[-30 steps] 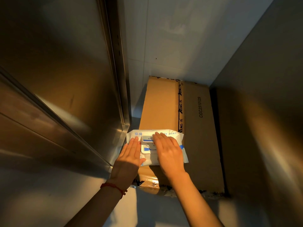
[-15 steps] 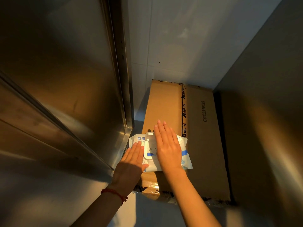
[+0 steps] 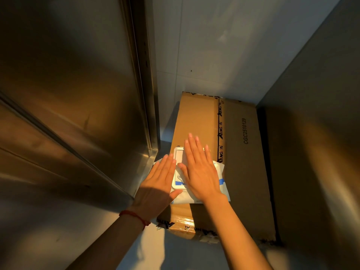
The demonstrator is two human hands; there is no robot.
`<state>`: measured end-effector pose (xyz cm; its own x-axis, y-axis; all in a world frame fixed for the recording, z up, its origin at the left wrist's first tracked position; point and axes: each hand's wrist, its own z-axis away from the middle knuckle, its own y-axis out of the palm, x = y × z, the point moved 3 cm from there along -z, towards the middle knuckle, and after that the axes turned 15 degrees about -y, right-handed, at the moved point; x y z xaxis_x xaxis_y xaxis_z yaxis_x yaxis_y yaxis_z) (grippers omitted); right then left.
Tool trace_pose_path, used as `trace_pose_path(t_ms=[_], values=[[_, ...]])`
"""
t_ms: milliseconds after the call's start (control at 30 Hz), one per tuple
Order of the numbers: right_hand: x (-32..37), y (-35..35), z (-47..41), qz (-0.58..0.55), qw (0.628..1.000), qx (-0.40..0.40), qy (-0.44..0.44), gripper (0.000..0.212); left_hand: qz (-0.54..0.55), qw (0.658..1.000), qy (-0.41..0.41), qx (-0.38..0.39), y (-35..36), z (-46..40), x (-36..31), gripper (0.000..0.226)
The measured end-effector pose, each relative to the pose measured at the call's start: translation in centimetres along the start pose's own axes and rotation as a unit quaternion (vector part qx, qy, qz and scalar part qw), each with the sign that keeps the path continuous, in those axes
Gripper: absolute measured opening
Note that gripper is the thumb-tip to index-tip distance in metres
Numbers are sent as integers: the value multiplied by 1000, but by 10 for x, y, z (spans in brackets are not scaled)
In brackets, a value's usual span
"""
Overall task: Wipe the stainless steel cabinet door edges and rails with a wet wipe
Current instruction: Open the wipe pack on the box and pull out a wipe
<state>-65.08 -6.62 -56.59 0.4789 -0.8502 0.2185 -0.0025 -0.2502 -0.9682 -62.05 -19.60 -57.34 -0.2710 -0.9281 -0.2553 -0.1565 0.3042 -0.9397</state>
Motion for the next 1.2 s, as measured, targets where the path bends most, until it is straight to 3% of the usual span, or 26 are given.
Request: trace_pose_path(t_ms=[167, 433, 733, 967, 1200], values=[[-8, 13, 11, -38, 998, 41, 3, 65, 7, 1000, 21, 13, 6, -3, 3, 80], [-8, 9, 29, -71, 994, 78, 38, 64, 40, 998, -11, 55, 10, -4, 1, 78], [-5, 9, 43, -83, 994, 56, 49, 59, 58, 994, -28, 90, 3, -4, -3, 72], [8, 9, 44, -73, 996, 54, 16, 57, 64, 986, -45, 148, 13, -6, -1, 82], [15, 10, 40, -64, 996, 50, 20, 57, -13, 973, -78, 216, 40, -7, 9, 74]])
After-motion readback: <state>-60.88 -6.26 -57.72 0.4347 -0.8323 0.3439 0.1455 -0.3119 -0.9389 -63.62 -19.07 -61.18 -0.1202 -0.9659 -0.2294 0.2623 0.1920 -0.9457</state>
